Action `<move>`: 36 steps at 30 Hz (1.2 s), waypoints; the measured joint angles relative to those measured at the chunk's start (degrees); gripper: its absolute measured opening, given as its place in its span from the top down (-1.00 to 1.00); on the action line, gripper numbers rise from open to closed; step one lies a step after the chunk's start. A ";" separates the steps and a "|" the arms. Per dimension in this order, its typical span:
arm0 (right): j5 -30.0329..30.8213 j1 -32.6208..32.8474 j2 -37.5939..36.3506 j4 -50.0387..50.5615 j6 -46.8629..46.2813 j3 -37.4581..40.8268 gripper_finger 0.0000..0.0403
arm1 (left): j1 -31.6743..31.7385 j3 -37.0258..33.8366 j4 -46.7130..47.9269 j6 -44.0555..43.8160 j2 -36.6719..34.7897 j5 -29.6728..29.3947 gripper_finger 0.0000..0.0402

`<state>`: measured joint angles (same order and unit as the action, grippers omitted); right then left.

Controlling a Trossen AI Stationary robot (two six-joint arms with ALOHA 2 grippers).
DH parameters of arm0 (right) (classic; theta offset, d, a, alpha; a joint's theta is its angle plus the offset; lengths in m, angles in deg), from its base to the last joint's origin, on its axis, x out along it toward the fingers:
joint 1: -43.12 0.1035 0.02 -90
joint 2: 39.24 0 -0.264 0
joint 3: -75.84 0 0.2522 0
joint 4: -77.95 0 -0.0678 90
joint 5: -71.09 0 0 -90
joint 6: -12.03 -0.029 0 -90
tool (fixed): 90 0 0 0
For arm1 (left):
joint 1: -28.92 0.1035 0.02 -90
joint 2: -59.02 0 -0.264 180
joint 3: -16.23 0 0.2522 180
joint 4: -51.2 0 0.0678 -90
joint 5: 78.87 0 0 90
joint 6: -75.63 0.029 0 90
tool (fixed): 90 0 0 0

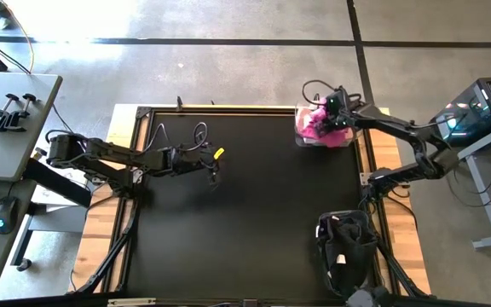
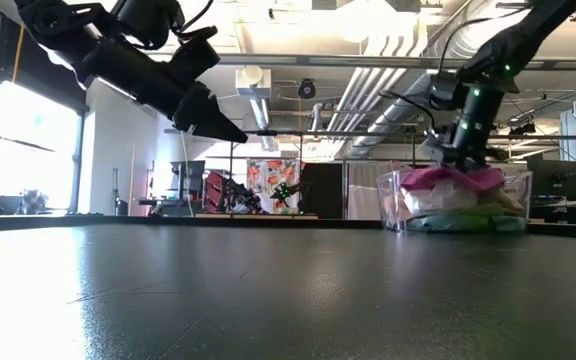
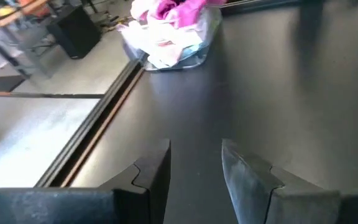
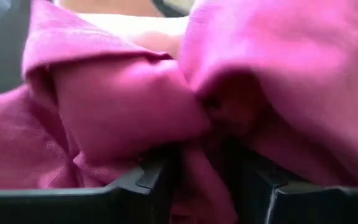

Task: Sort towels by color in basket
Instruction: Put the pink towel into the top transparent bin

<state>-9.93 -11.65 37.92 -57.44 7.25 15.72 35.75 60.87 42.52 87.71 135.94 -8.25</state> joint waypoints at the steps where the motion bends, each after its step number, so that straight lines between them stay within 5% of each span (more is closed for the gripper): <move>1: -0.28 0.02 -0.02 -0.06 -0.21 1.10 0.34 | 0.00 0.00 0.07 0.02 0.00 0.79 0.36; 9: -0.19 0.46 -0.11 -1.86 2.04 4.94 0.34 | 0.76 0.00 -0.10 0.06 0.07 1.26 0.40; 21: -6.05 4.07 -1.62 25.11 1.70 -15.80 0.34 | 1.05 0.00 0.32 -0.24 0.11 0.87 0.41; 30: 7.00 3.56 -1.59 13.84 -2.19 -14.96 0.34 | 1.03 -0.02 1.33 -1.46 0.11 0.79 0.41; 36: 6.78 2.49 -1.40 9.19 -3.87 -7.30 0.46 | 1.03 -0.04 1.67 -1.44 0.11 0.77 0.41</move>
<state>-3.16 -9.15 36.52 -48.25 3.38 8.42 36.78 60.82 44.18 86.26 136.05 -7.49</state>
